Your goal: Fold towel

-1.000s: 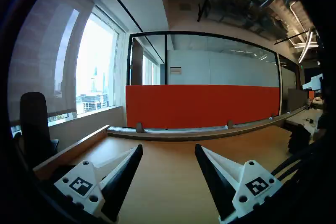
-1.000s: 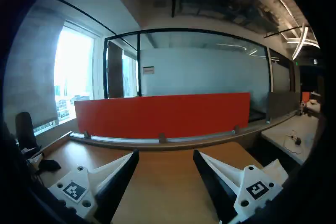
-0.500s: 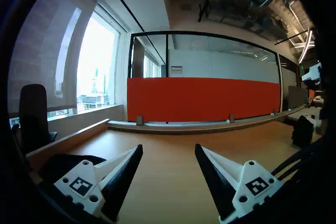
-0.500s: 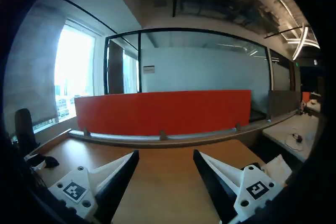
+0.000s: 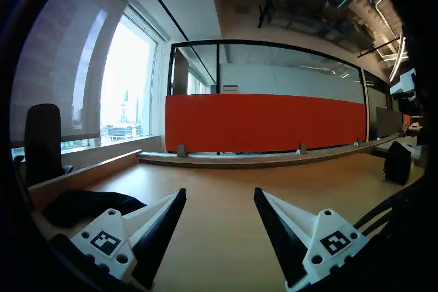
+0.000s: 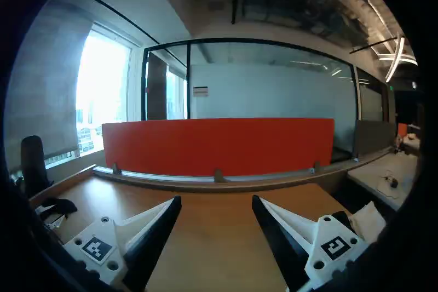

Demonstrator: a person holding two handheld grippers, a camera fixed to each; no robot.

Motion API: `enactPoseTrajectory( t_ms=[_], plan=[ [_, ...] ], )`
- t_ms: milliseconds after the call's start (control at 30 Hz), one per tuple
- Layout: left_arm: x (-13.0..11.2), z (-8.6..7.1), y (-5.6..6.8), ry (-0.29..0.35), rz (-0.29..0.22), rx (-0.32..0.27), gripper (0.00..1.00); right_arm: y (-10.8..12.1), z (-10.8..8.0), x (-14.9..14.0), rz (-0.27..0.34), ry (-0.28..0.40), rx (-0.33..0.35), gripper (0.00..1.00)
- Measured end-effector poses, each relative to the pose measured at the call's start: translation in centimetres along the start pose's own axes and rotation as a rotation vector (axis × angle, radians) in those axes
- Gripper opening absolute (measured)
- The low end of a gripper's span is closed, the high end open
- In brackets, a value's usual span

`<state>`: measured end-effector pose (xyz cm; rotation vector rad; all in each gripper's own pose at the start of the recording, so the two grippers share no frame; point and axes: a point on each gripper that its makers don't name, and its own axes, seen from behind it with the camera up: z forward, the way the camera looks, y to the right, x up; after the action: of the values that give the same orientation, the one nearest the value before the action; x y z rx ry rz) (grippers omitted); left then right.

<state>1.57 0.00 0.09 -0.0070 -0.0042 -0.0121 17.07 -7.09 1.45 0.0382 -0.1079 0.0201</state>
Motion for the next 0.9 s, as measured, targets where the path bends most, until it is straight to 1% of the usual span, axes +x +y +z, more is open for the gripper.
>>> enactPoseTrajectory(
  t_ms=[200,467,900],
  plan=[
    [-0.7,0.1,0.2,0.005,-0.013,0.003,0.92,0.2,-0.1,0.0,-0.005,0.006,-0.001,1.00],
    [-1.5,-0.1,-0.1,0.006,-0.003,0.013,0.92,0.4,-0.5,-0.1,-0.012,0.007,0.000,1.00],
    [-1.5,0.0,-0.2,0.006,0.008,0.011,0.91,0.9,-0.9,-0.5,-0.012,0.003,-0.010,1.00]
  ],
)
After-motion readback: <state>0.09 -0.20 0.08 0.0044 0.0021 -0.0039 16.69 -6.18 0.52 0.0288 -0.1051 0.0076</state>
